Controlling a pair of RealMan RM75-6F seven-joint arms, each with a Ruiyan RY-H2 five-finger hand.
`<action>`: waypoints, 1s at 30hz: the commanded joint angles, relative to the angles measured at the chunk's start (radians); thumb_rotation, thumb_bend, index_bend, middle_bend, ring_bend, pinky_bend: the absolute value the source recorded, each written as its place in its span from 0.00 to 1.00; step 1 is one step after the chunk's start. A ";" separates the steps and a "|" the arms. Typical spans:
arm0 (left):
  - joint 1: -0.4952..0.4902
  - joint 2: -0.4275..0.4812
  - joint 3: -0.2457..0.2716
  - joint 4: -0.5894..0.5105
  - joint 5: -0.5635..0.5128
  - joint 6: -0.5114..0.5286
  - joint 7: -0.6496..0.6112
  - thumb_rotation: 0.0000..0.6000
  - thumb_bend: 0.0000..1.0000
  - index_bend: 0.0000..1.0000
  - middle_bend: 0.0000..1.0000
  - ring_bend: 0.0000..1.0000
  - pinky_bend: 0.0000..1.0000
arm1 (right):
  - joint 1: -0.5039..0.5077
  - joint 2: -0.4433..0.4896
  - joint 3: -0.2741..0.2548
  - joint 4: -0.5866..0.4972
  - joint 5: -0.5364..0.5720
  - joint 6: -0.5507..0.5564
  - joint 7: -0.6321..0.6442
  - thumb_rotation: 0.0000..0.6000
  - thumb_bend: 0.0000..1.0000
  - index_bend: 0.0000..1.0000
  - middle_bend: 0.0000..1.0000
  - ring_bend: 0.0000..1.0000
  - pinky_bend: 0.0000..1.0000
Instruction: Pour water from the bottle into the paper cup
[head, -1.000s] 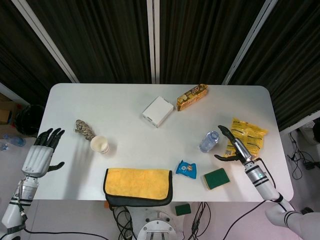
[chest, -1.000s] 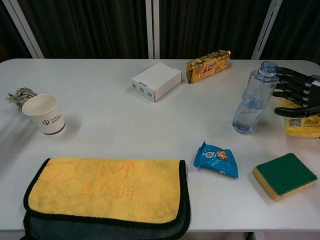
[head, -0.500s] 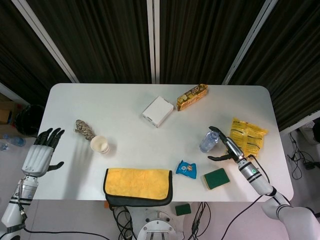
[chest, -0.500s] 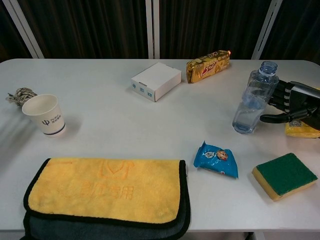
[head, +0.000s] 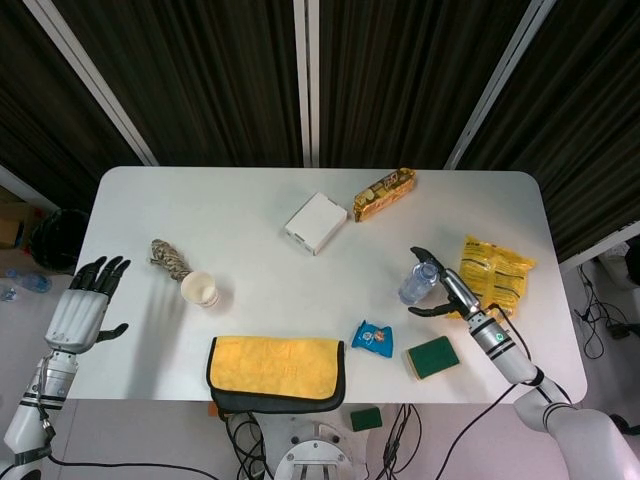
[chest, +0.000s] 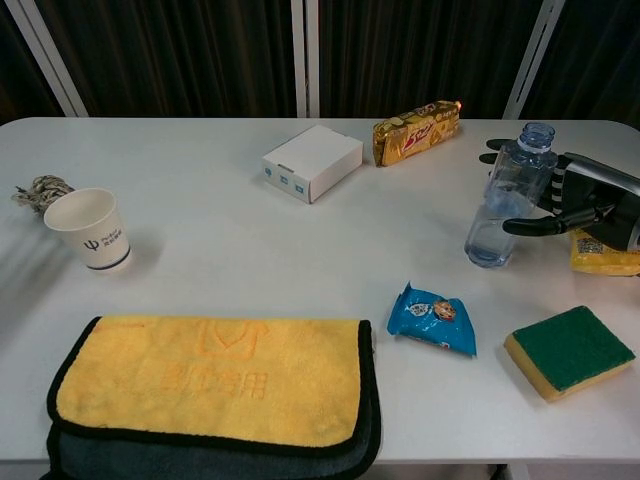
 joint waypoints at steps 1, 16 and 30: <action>0.000 0.001 0.000 -0.001 0.000 0.001 0.000 1.00 0.03 0.05 0.06 0.02 0.12 | 0.005 -0.003 0.000 0.002 0.003 -0.007 -0.002 1.00 0.02 0.00 0.00 0.00 0.00; 0.003 0.005 0.000 -0.001 -0.007 0.002 0.004 1.00 0.03 0.05 0.06 0.02 0.12 | 0.046 -0.012 -0.001 -0.005 0.007 -0.047 -0.001 1.00 0.08 0.00 0.07 0.00 0.00; 0.005 0.018 0.001 -0.019 -0.016 -0.003 0.016 1.00 0.03 0.05 0.06 0.02 0.12 | 0.062 -0.016 -0.018 0.008 0.001 -0.066 0.013 1.00 0.51 0.27 0.30 0.13 0.11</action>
